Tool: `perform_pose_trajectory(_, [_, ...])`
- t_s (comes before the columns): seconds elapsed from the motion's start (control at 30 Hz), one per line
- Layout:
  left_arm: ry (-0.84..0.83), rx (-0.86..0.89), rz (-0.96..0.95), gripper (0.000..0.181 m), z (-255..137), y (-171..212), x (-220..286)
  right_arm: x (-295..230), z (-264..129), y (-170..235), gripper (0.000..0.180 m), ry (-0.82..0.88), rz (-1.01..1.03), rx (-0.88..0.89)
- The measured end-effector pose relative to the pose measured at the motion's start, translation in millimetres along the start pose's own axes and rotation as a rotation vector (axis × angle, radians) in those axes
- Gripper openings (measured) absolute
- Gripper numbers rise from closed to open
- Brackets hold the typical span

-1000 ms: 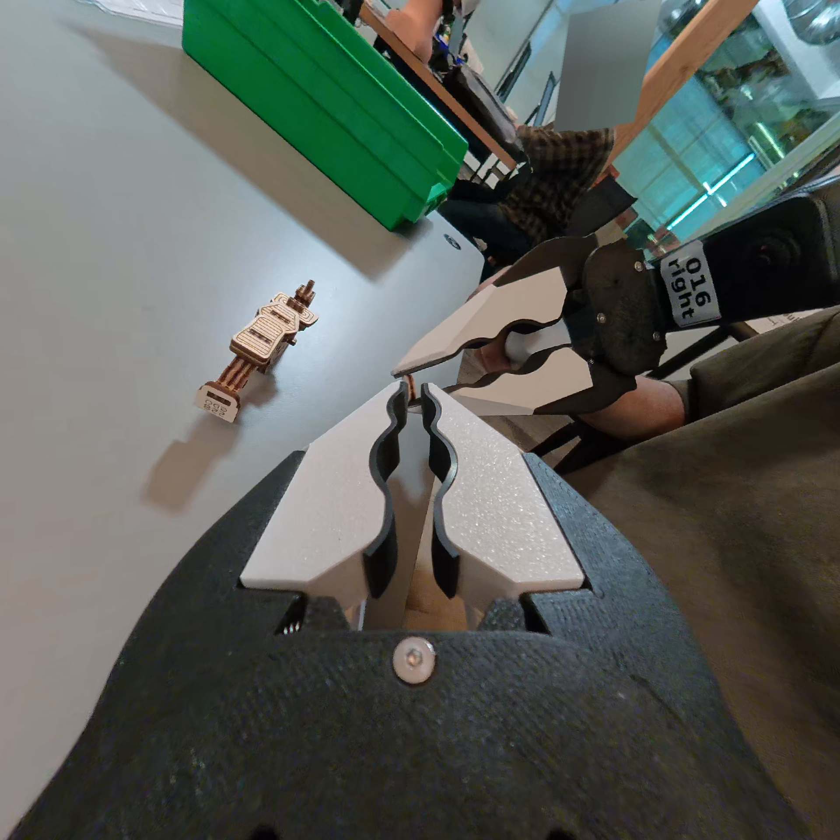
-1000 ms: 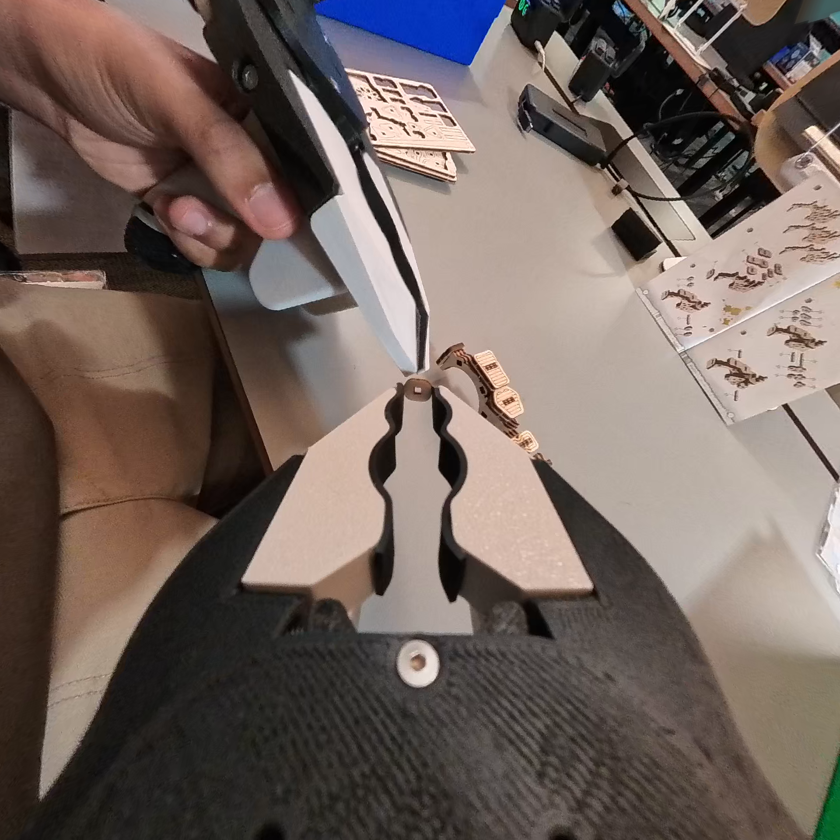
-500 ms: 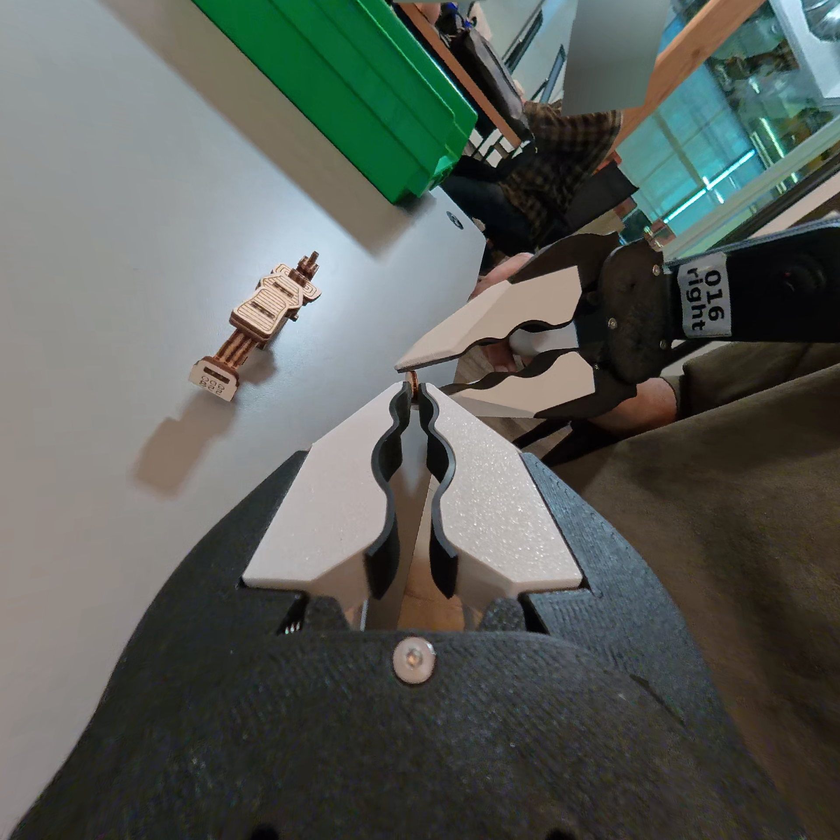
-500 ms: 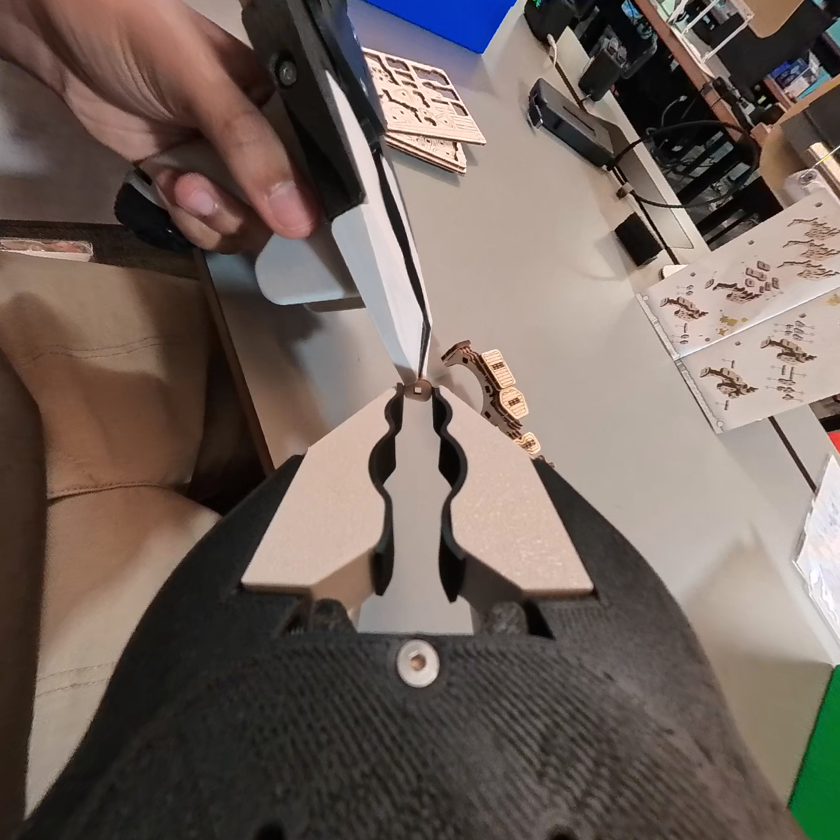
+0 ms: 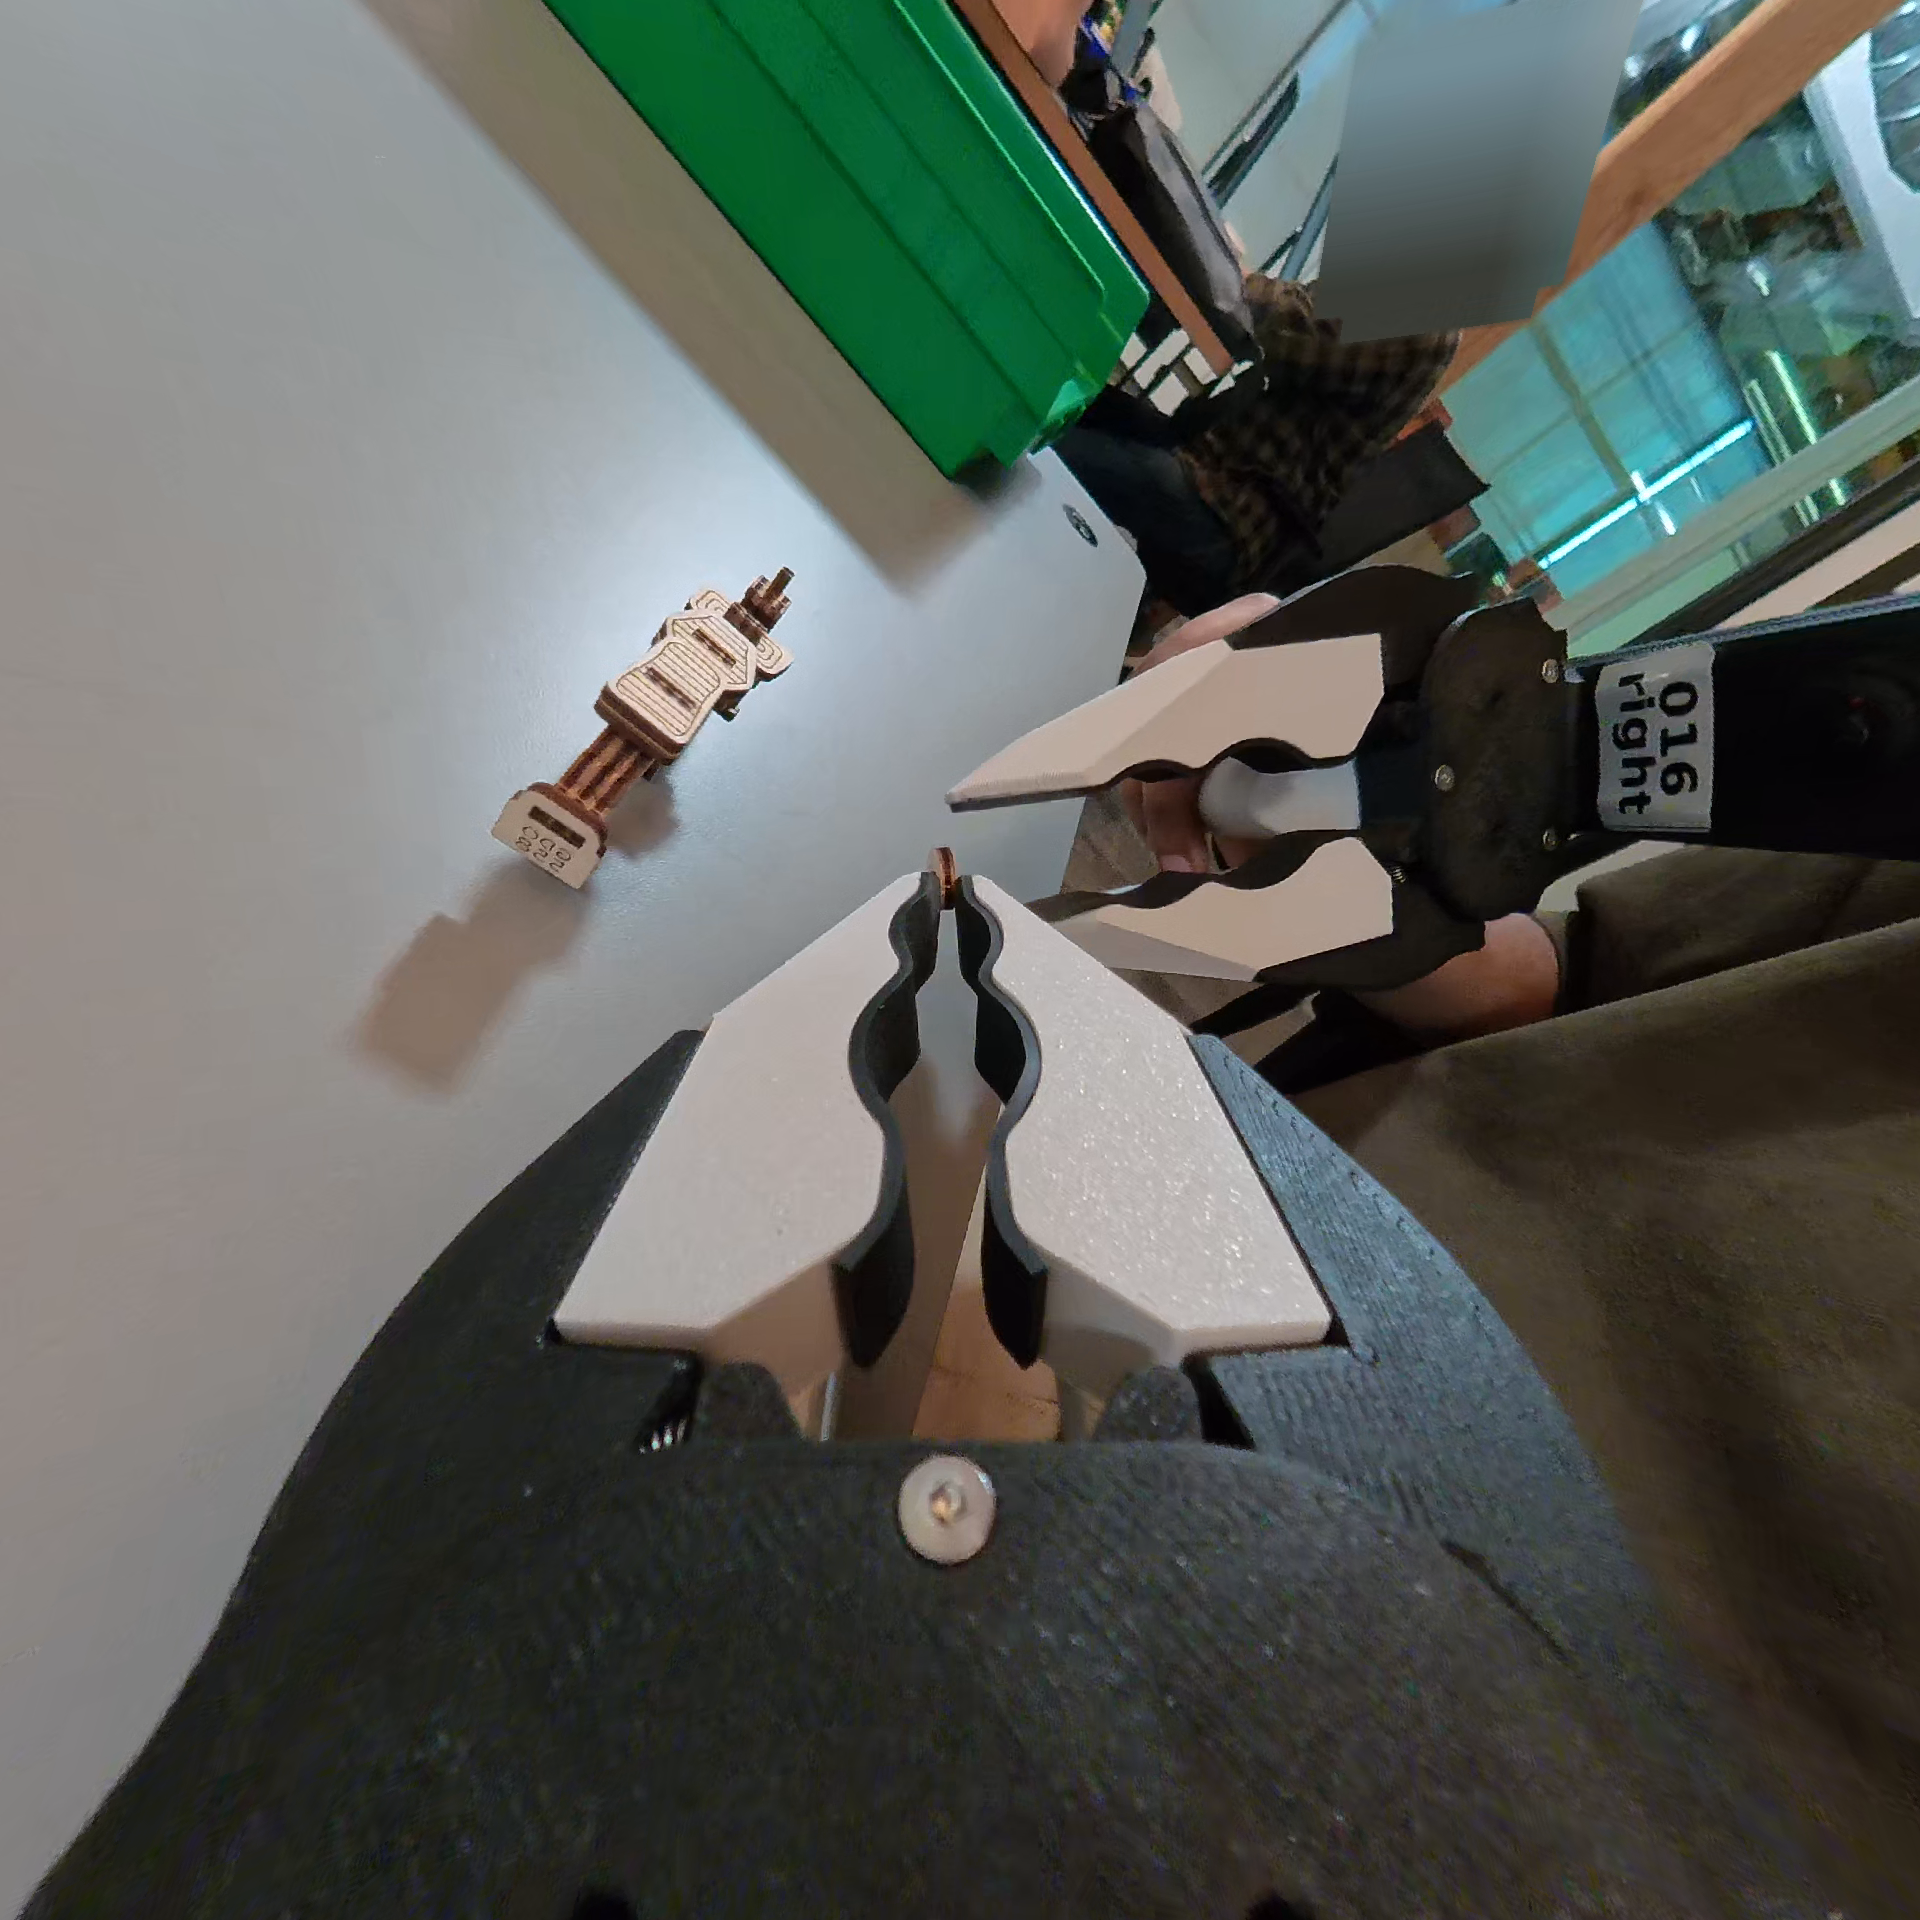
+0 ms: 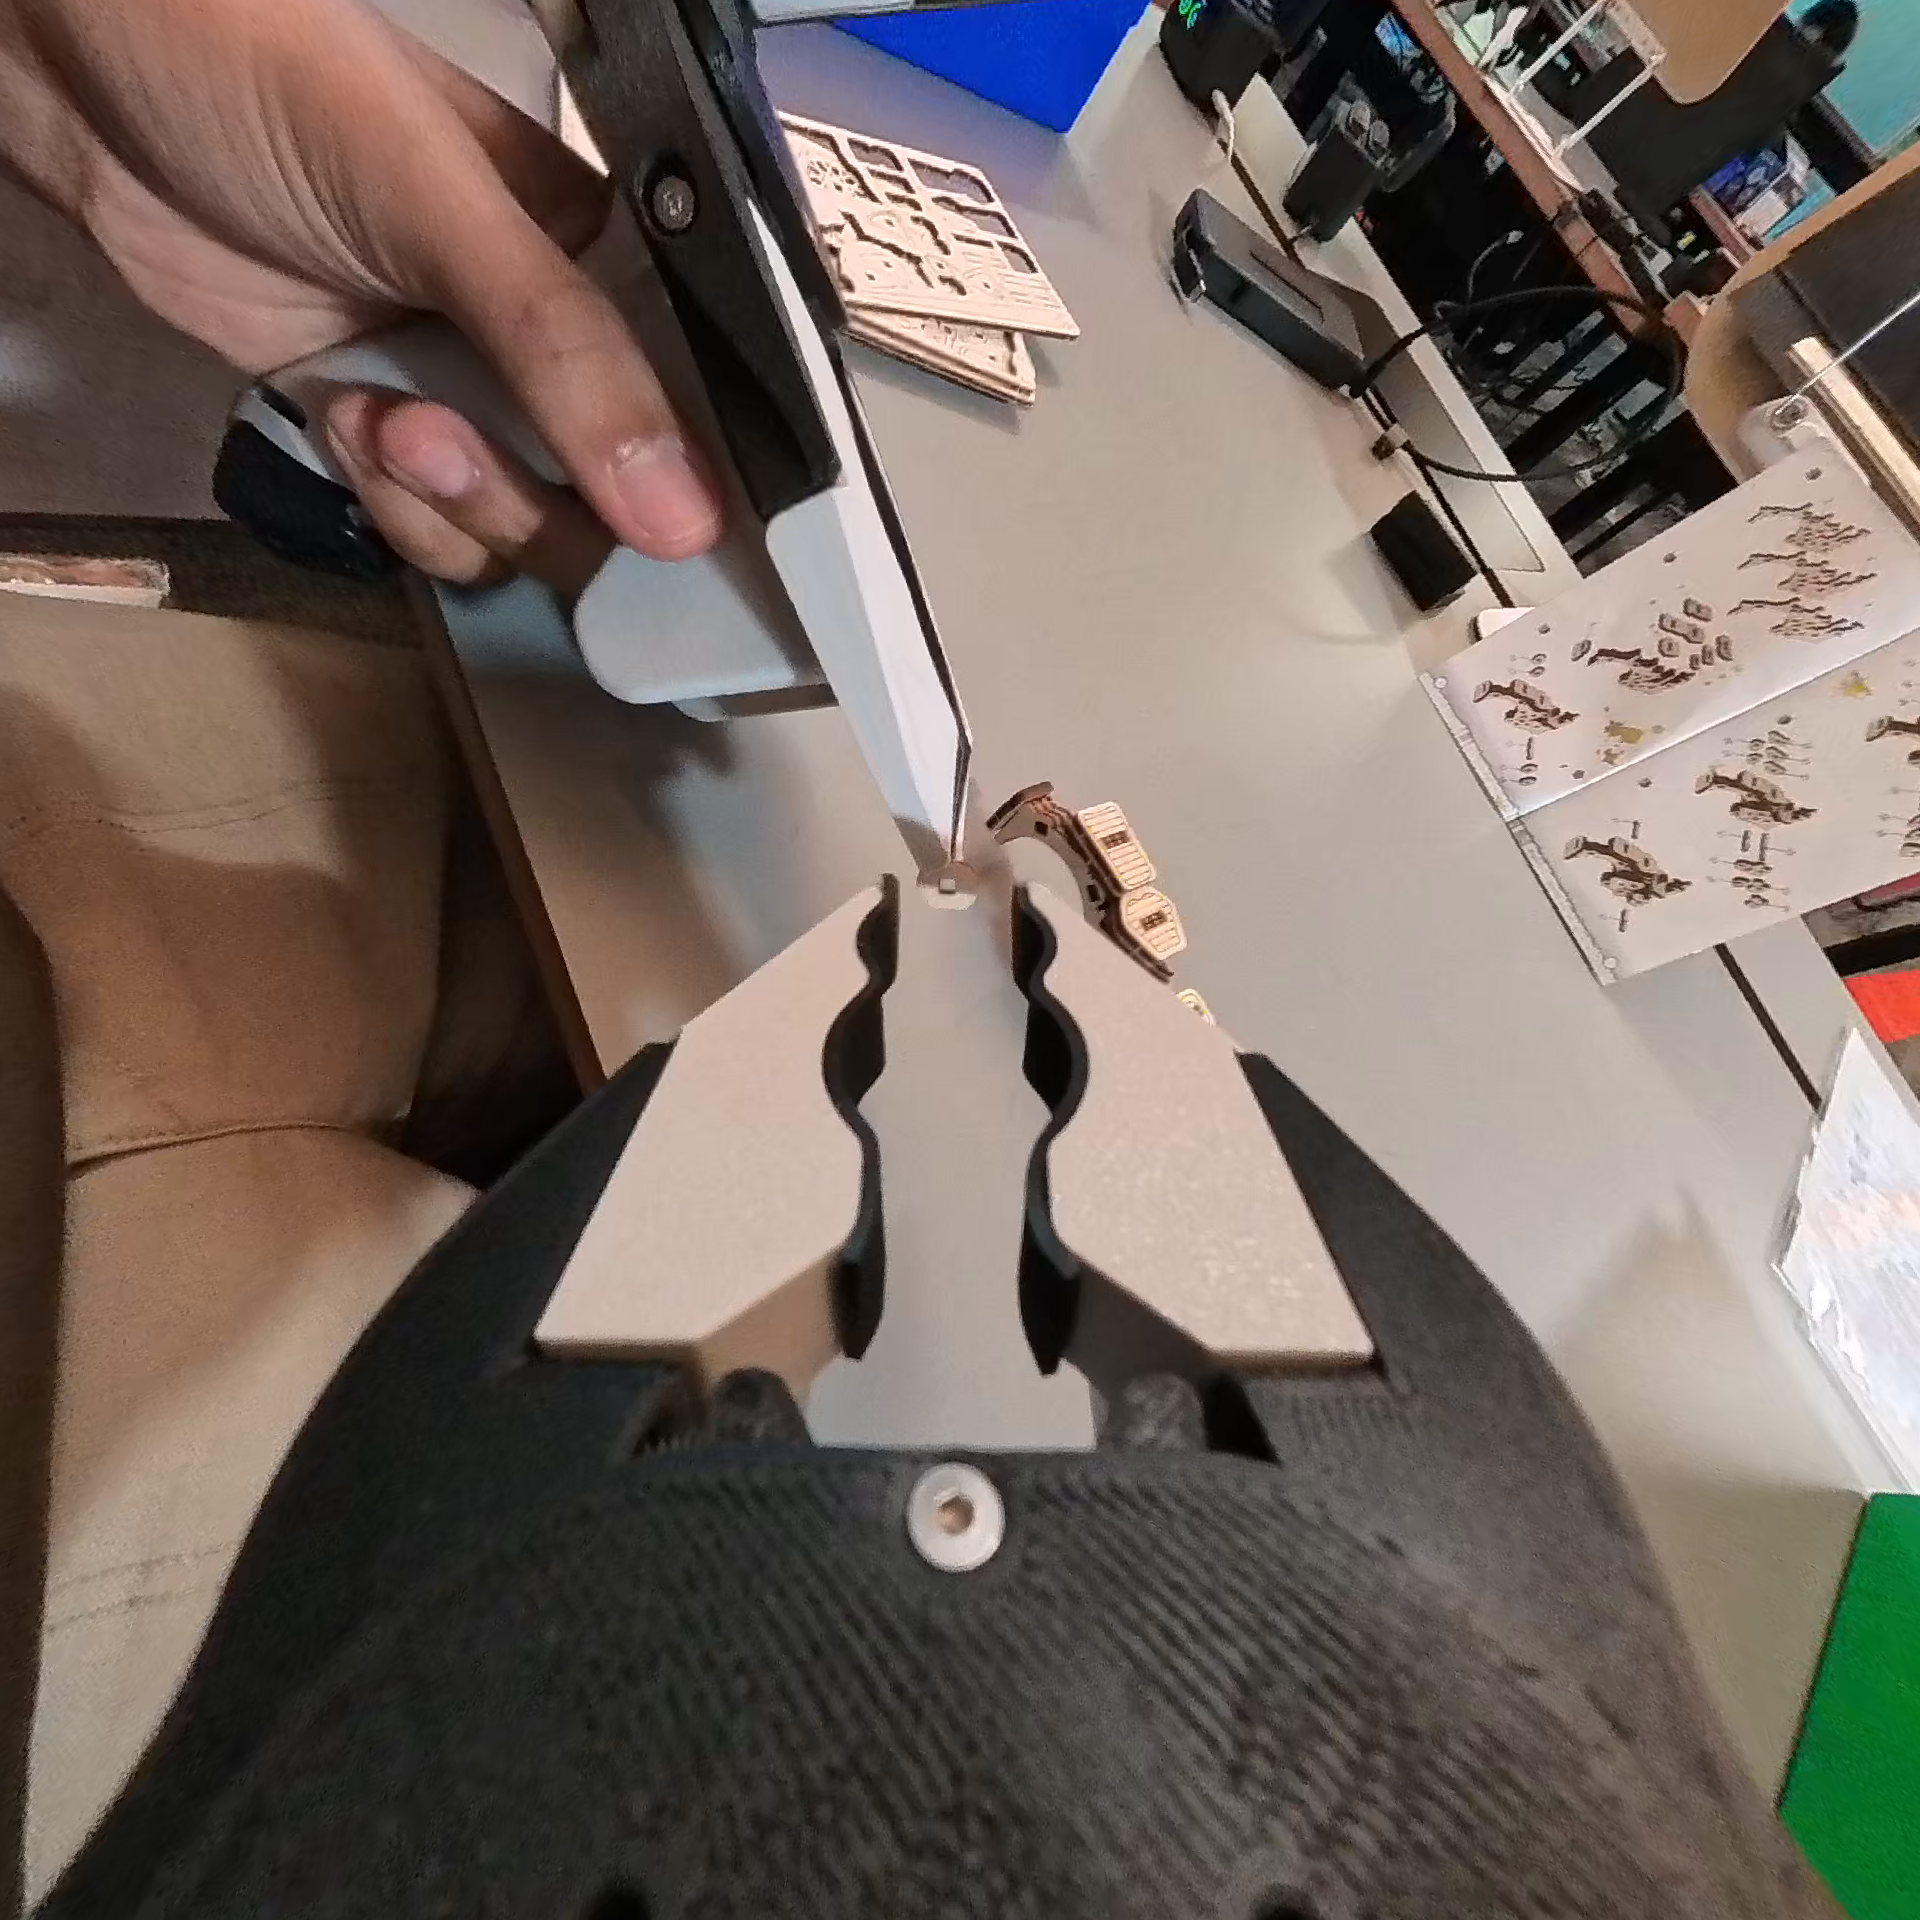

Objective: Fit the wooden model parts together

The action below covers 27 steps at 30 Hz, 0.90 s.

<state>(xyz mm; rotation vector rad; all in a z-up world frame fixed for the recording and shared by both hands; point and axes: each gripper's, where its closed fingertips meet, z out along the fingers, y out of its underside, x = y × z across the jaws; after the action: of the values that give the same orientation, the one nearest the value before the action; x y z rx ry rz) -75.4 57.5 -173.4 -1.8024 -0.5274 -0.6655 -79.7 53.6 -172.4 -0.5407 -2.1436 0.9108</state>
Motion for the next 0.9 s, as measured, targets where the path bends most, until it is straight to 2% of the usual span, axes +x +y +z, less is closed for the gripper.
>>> perform_pose_trajectory(0.3, [-0.008, -0.010, 0.018, 0.001, 1.5, 2.1, 1.0, -2.7, 0.9, 1.8, 0.012, -0.008, -0.015, -0.013])
perform_pose_trajectory(0.9, [-0.005, -0.016, 0.023, 0.001, 1.8, 3.6, 2.0, -3.8, 0.9, 3.5, 0.007, -0.011, -0.026, -0.024])
